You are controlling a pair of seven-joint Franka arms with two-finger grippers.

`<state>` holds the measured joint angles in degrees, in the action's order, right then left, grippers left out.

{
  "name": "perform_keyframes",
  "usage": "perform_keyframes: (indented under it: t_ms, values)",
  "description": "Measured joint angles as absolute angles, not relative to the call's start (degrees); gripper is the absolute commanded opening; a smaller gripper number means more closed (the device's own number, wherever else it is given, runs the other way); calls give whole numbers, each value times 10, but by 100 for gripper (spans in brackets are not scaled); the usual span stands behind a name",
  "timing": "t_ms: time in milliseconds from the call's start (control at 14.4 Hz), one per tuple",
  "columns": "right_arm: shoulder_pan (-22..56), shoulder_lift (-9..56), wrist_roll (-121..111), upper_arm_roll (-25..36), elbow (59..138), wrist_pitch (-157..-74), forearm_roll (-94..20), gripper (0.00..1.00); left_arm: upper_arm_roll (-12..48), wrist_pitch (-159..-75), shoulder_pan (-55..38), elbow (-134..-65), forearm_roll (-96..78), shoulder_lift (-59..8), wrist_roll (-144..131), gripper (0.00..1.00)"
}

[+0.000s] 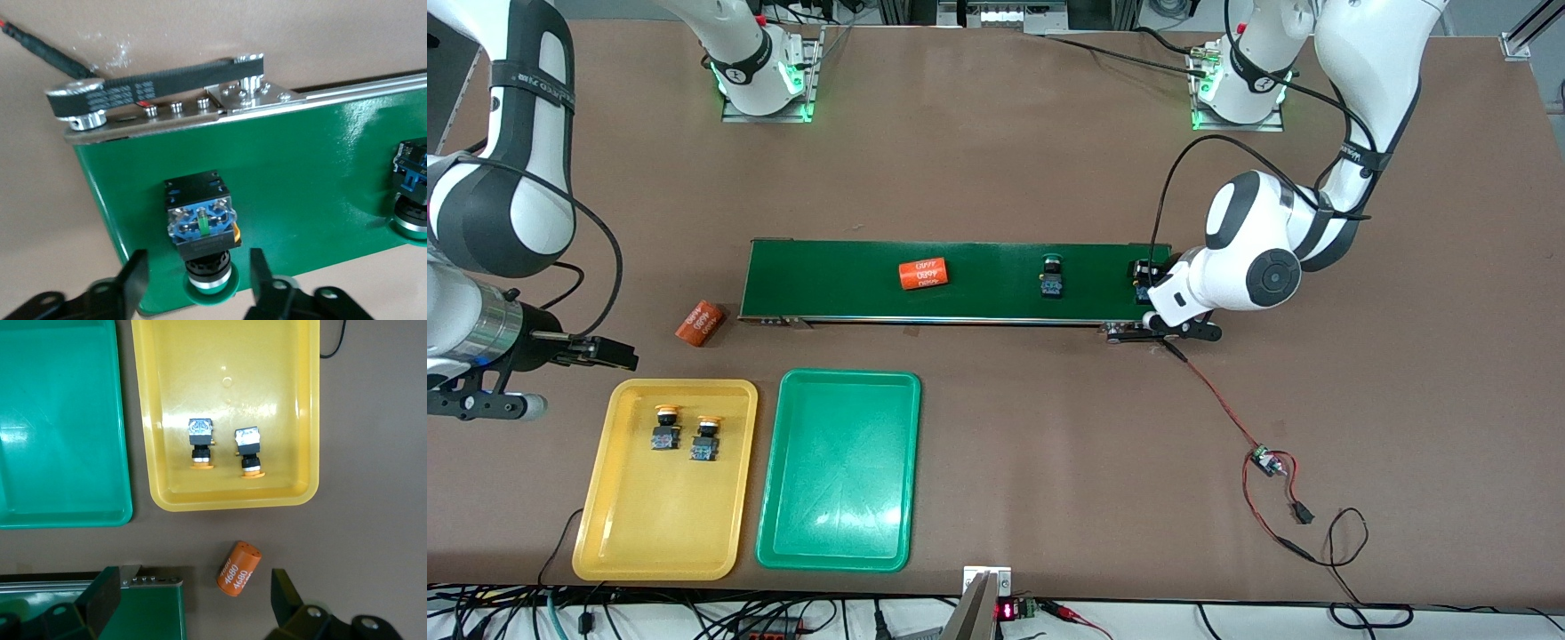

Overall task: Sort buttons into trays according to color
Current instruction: 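Withdraw the right gripper while the left gripper places the green button, then reach the right gripper to the conveyor while the left gripper withdraws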

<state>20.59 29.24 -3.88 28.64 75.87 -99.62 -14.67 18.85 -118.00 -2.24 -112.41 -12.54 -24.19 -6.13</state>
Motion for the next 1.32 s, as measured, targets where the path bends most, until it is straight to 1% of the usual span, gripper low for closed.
perform_keyframes:
  t_ms: [138, 346, 554, 692, 831, 969, 1108, 1315]
  values:
    - [205, 277, -39, 285, 779, -993, -147, 100, 186, -1182, -21, -1113, -125, -228, -61, 100]
    - [198, 253, -39, 266, 813, -991, -139, 100, 161, -1181, -9, -1102, -120, -171, -61, 100]
    - [164, 229, -36, 217, 832, -991, -113, 100, 127, -1175, 4, -1101, -35, -110, -55, 100]
    - [147, 213, -18, 190, 838, -986, -109, 100, 125, -1132, 5, -1085, 14, -79, -55, 100]
    - [149, 205, 3, 178, 841, -968, -109, 100, 123, -1041, 4, -1036, 26, -61, -55, 100]
    - [160, 204, 21, 173, 842, -961, -105, 100, 110, -983, 3, -989, 27, -52, -55, 100]
    - [173, 204, 44, 172, 846, -958, -94, 100, 71, -974, -15, -971, 25, -38, -55, 100]
    - [198, 204, 79, 170, 860, -957, -91, 100, 16, -973, -34, -968, -16, -13, -55, 100]
